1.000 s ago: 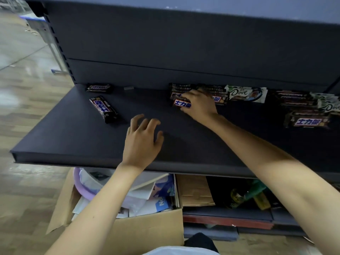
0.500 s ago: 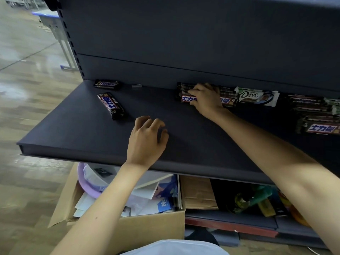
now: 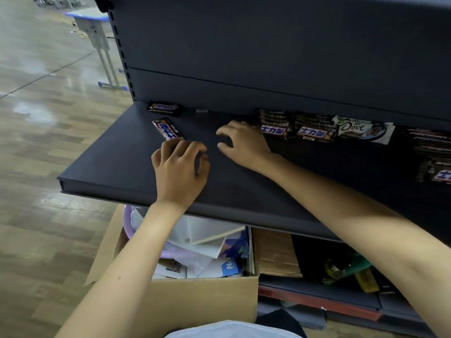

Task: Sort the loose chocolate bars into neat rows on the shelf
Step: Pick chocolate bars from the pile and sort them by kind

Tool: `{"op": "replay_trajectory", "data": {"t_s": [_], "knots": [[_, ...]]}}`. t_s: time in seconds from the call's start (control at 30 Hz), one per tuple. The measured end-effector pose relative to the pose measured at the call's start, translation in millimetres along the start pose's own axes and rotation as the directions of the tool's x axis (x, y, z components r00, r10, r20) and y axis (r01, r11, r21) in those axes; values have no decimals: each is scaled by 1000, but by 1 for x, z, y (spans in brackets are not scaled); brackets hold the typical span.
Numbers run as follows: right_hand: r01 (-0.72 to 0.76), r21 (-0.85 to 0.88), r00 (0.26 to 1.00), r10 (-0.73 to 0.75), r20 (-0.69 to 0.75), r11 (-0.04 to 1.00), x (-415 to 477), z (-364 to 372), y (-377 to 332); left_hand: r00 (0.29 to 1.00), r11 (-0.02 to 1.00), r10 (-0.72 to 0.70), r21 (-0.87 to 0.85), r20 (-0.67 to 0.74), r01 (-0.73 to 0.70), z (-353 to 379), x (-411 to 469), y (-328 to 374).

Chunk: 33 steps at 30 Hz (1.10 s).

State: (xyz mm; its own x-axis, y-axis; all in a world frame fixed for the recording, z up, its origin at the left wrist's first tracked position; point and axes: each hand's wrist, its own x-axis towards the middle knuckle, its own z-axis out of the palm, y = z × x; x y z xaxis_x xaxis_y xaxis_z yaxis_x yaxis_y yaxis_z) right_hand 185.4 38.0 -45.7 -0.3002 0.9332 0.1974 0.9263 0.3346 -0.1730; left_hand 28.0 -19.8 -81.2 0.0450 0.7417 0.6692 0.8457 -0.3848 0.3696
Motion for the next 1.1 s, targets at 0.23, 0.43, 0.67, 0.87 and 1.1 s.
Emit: {"op": "replay_trajectory", "data": {"t_s": [0.23, 0.43, 0.67, 0.87, 1.1], "knots": [[-30, 225, 997, 14, 71, 974, 41, 12, -60, 967, 960, -253, -126, 0, 251, 1, -1, -18], [-94, 117, 985, 76, 156, 989, 58, 26, -82, 914, 877, -405, -290, -18, 383, -5, -1, -13], [-122, 251, 991, 103, 89, 960, 30, 15, -69, 903, 838, -429, -386, -26, 386, -10, 2, -15], [-184, 391, 977, 210, -25, 902, -26, -7, -50, 923, 875, -385, -331, -31, 354, -7, 2, -17], [-209, 731, 890, 436, -133, 649, -82, -29, -57, 928, 878, -373, -326, -7, 351, -12, 1, -9]]}}
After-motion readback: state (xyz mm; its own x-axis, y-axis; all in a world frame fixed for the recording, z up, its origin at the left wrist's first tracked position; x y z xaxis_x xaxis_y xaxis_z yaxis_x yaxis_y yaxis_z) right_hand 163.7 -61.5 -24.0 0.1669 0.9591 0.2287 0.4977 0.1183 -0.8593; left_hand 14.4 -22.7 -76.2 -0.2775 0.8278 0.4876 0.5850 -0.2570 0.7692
